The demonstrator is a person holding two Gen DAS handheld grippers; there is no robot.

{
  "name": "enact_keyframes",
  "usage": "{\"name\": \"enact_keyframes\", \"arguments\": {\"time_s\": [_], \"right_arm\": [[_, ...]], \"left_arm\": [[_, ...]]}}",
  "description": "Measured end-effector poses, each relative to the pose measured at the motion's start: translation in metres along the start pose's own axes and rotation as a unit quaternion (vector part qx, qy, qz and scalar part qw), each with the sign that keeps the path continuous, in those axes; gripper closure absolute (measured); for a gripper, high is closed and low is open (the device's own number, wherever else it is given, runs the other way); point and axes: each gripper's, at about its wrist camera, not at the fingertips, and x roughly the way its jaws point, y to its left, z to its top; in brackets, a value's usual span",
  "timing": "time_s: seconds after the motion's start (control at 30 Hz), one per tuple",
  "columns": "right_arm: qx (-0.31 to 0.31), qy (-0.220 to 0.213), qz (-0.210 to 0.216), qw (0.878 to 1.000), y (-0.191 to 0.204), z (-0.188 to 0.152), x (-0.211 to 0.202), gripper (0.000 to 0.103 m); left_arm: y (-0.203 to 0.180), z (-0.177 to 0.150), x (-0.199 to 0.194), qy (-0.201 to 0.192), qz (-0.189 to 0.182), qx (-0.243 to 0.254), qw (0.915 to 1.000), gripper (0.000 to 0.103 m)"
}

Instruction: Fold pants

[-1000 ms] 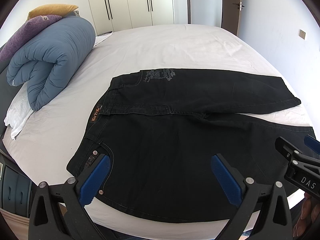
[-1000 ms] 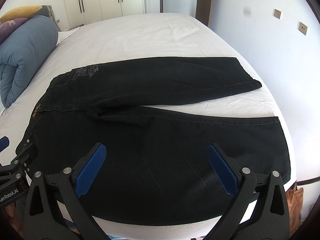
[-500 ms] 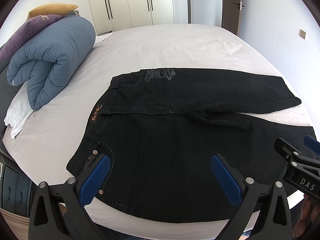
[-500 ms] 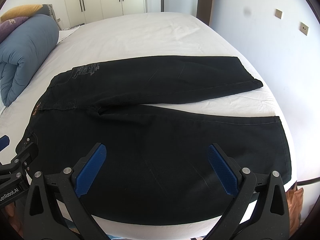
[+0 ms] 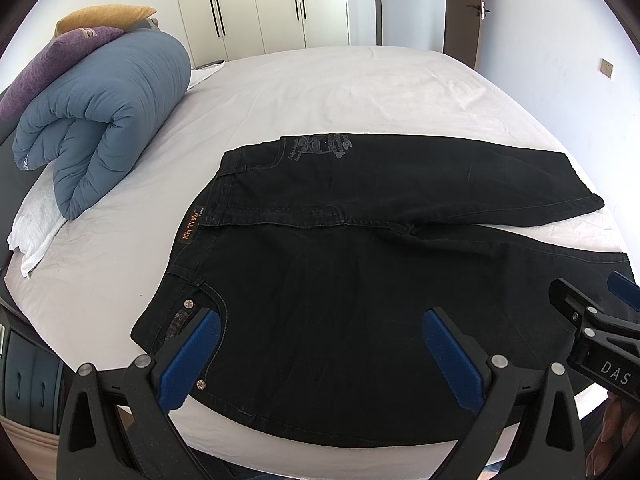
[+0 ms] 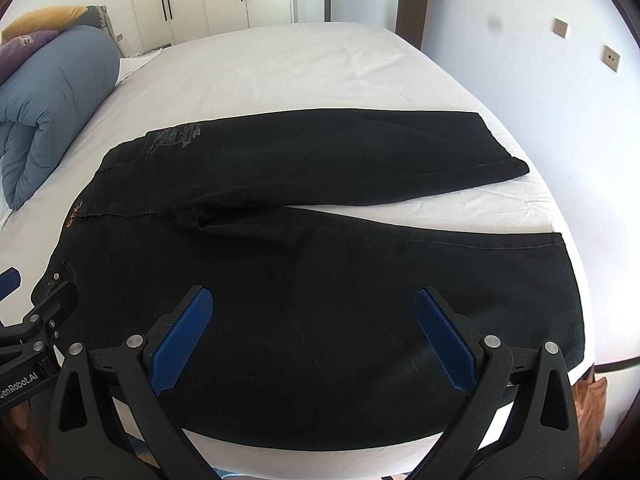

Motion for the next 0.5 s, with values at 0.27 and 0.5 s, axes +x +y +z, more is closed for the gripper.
{"name": "enact_keyframes", "arguments": {"time_s": [0.27,0.5], "right_arm": [[-0.008,0.013,0.003,1.0,0.001,0.002,0.011,0.0],[-0.049,0.024,0.042,0.998,0.006,0.018,0.032,0.0]], "left_arm": [[0.0,0.002,0.013,0.01,-0.005,0.001,0.9999,0.0],[0.019,0.031,0.044,0.025,-0.021,0.0,0.9995,0.0]]}}
